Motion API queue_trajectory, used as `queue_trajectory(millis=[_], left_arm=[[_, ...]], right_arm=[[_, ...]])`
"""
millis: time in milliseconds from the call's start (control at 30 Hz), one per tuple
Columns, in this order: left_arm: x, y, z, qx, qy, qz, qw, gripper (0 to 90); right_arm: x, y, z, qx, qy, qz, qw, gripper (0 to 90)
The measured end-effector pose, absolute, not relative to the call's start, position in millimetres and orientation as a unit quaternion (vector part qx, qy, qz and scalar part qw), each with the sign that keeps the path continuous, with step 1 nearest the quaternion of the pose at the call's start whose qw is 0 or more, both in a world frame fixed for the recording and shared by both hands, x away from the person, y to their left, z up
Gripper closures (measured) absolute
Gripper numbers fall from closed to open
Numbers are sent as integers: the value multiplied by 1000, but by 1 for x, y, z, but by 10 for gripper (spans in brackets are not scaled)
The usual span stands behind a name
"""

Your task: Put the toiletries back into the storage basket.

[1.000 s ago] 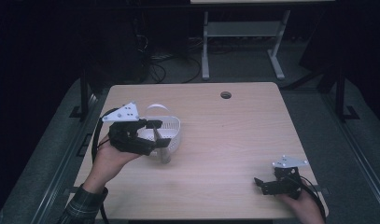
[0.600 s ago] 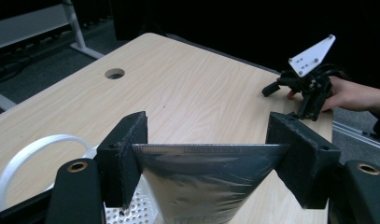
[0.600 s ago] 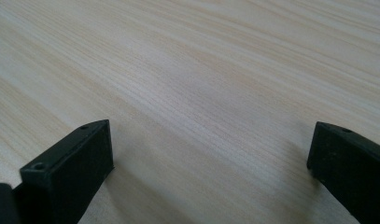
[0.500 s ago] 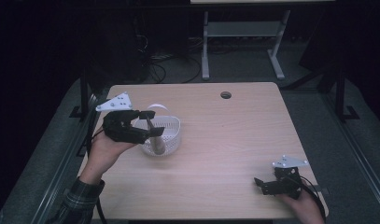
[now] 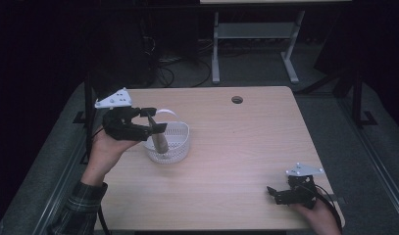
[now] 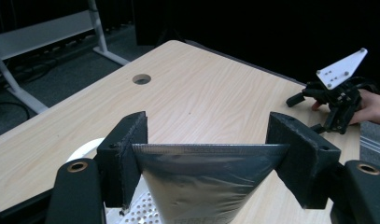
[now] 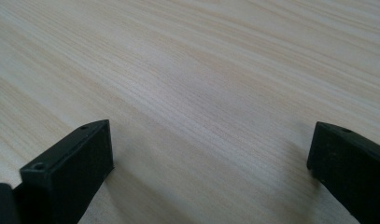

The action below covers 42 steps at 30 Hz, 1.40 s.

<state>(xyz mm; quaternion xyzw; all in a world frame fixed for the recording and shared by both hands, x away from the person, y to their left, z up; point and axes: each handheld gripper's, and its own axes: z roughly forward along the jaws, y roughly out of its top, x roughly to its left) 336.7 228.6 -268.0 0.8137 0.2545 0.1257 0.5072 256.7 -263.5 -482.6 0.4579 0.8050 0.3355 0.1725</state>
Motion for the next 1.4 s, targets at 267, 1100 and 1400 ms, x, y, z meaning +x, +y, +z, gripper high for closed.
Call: queue_trajectory(millis=[267,1100,1400], left_arm=[[348,236,-271,813,271,129,499,297],[376,258,-304,818,317,139,460,297],[381,256,-317,829,320,143,436,297]], right_arm=[[257,-264,-483,458,805,335,172,0],[257,-264,-483,458,805,335,172,0],[257,-264,-483,458,805,335,172,0]])
